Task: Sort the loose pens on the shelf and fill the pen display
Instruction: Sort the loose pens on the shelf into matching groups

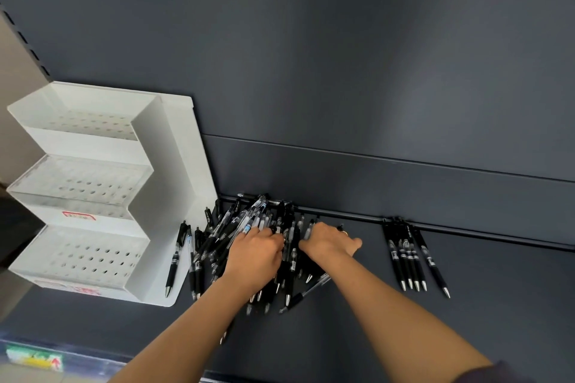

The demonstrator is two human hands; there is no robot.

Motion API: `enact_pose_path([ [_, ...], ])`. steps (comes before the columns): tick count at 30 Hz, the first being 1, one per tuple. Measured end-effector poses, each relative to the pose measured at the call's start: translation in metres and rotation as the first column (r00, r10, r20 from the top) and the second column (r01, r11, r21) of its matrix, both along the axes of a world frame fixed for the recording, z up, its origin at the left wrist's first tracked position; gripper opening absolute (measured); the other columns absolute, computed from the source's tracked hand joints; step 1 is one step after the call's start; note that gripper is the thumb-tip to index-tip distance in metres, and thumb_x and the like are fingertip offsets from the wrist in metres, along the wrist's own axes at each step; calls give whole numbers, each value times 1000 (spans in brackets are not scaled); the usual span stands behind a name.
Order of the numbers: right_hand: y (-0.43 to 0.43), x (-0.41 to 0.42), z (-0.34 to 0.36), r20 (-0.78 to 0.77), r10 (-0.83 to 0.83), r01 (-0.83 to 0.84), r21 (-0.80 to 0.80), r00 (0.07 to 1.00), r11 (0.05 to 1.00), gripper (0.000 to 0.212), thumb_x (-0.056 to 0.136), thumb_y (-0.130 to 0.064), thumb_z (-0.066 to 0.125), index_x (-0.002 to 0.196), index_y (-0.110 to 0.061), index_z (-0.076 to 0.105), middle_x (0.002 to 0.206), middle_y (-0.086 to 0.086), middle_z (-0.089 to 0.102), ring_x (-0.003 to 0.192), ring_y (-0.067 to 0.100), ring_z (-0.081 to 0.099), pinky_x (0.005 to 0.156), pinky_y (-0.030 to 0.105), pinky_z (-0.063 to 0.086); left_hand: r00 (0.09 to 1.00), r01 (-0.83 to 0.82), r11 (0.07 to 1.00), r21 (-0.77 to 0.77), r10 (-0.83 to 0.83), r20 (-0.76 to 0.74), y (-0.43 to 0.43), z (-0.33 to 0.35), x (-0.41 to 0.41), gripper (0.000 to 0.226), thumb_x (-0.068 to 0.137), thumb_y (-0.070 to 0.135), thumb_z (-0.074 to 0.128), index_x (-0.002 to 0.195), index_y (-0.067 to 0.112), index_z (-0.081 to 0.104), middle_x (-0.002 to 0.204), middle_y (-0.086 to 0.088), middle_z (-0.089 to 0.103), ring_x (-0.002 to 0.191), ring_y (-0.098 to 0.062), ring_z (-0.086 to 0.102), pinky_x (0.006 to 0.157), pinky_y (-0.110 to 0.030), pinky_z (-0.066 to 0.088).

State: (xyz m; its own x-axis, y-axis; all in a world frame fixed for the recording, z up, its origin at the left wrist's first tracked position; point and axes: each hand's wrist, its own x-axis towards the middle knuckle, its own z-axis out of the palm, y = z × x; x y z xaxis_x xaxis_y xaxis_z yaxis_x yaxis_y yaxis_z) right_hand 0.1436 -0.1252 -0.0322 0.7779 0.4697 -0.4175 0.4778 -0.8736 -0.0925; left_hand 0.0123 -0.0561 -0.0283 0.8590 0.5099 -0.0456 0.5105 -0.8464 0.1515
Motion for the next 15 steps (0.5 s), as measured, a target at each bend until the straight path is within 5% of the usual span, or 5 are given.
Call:
enact_pose_path([
  [5,3,-3,-2,-1,-14,14,-2,1000,1000,16,85,-38,50,92,-25,55,97,-3,61,99,21,53,84,40,31,1000,15,1000,-14,-15,16,3,0,-5,24,94,28,40,110,23,57,113,4,55,113,-18,48,95,-31,35],
  [11,7,-6,-2,-6,-23,23,-4,1000,1000,13,88,-35,47,86,-23,53,83,-4,57,88,19,55,83,39,29,999,30,999,-30,-29,38,6,0,-12,24,94,29,41,110,24,57,113,5,55,113,-17,48,94,-30,34],
  [15,8,-2,8,-116,-95,113,164,989,980,24,92,-35,42,95,-18,58,80,-2,56,82,23,55,89,35,39,997,41,998,-38,-38,61,7,2,-11,23,94,30,42,110,24,57,113,5,55,113,-17,47,93,-29,34],
])
